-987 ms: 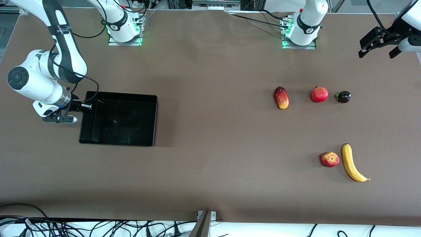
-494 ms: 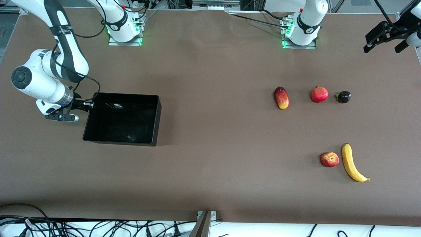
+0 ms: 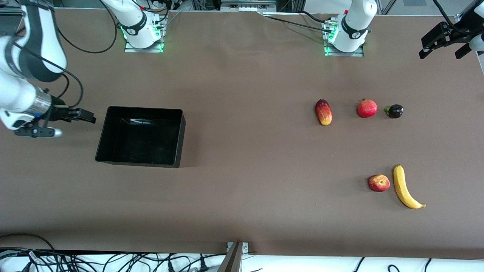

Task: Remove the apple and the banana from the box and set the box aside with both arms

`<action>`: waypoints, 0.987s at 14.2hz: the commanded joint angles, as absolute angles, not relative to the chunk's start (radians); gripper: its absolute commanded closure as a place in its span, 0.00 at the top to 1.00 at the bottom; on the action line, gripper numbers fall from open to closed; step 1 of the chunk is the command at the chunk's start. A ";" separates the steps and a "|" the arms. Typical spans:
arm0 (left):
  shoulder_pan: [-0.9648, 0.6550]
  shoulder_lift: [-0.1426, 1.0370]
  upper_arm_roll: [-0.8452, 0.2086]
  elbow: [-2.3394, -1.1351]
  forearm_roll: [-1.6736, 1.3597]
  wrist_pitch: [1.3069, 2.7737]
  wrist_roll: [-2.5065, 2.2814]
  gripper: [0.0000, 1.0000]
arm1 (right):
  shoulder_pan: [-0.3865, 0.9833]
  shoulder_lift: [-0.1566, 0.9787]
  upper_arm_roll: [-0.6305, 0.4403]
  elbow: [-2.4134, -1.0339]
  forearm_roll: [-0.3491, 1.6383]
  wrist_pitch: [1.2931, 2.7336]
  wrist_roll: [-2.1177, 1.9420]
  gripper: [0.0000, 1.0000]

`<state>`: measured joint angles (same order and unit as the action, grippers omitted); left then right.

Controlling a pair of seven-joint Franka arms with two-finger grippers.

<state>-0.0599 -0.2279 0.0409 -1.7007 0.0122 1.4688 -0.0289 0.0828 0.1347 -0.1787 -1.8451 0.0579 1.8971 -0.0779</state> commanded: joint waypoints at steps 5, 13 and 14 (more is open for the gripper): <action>-0.049 -0.213 0.041 -1.683 -0.008 1.448 -0.011 1.00 | 0.097 0.155 -0.179 -1.530 -0.071 1.605 -0.107 1.00; -0.048 -0.213 0.041 -1.687 -0.008 1.447 -0.018 1.00 | -0.097 0.010 -0.030 -1.648 -0.057 1.650 -0.091 1.00; -0.048 -0.213 0.041 -1.687 -0.008 1.448 -0.018 1.00 | -0.126 -0.035 0.003 -1.719 -0.057 1.716 -0.091 1.00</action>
<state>-0.0548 -0.2173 0.0409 -1.7009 0.0122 1.4663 -0.0289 -0.0336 0.0897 -0.0978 -1.5596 -0.0518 1.6350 -0.0950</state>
